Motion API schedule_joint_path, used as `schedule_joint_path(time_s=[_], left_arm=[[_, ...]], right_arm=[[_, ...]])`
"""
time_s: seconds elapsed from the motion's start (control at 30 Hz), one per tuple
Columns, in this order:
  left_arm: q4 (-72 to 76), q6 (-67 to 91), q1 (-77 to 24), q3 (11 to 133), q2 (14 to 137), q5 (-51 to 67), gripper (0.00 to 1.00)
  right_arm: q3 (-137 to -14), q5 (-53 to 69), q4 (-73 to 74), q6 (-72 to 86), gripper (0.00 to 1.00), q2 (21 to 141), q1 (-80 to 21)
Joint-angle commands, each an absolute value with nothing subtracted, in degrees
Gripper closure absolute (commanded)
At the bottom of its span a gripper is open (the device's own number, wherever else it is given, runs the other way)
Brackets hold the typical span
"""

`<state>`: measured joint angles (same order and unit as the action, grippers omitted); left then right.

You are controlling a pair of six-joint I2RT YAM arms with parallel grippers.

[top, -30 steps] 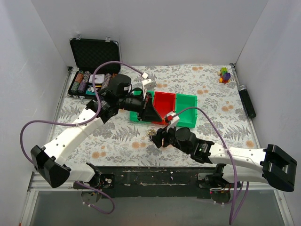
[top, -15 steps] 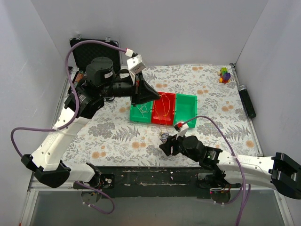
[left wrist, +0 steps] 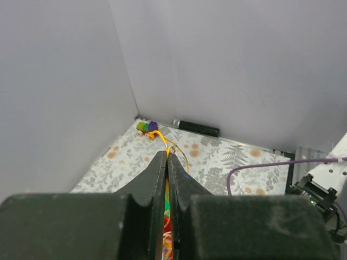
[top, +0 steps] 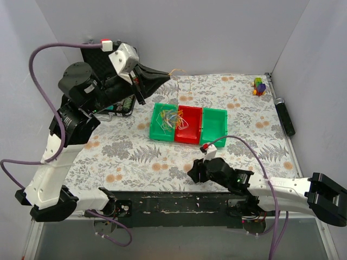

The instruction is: Untangle the cables

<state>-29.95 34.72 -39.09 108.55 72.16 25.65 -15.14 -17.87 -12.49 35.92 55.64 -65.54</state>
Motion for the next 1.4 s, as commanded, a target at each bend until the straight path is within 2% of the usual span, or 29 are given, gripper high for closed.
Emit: schedule_joint_path(time_s=[0.0, 0.13, 0.37, 0.63, 1.0, 1.2, 1.37], left_arm=[[-26.54, 32.52, -38.85, 110.39, 69.87, 22.49, 1.00], [-30.84, 32.17, -38.85, 108.73, 69.35, 26.45, 1.00], [-31.55, 32.35, -38.85, 99.94, 66.18, 26.90, 1.00], [-32.78, 31.29, -38.93, 88.52, 63.28, 28.38, 1.00], [-36.73, 31.29, -38.93, 87.71, 64.68, 34.62, 1.00], [-38.50, 31.38, -38.94, 85.17, 64.60, 37.09, 0.94], [-38.41, 31.99, -38.85, 82.44, 63.81, 39.02, 0.87]], right_arm=[[-15.38, -18.37, -11.16, 37.35, 0.43, 56.95, -65.57], [-16.69, -18.37, -10.64, 36.13, 0.41, 54.77, -65.57], [-24.33, -19.07, -7.39, 29.89, 0.27, 46.50, -65.57], [-35.32, -16.88, -7.11, 24.09, 0.21, 44.38, -65.57], [-41.47, -18.72, -11.77, 18.02, 0.20, 48.69, -65.57], [-45.87, -18.19, -11.78, 14.68, 0.20, 50.80, -65.65], [-44.83, -18.90, -11.78, 15.03, 0.20, 51.50, -65.57]])
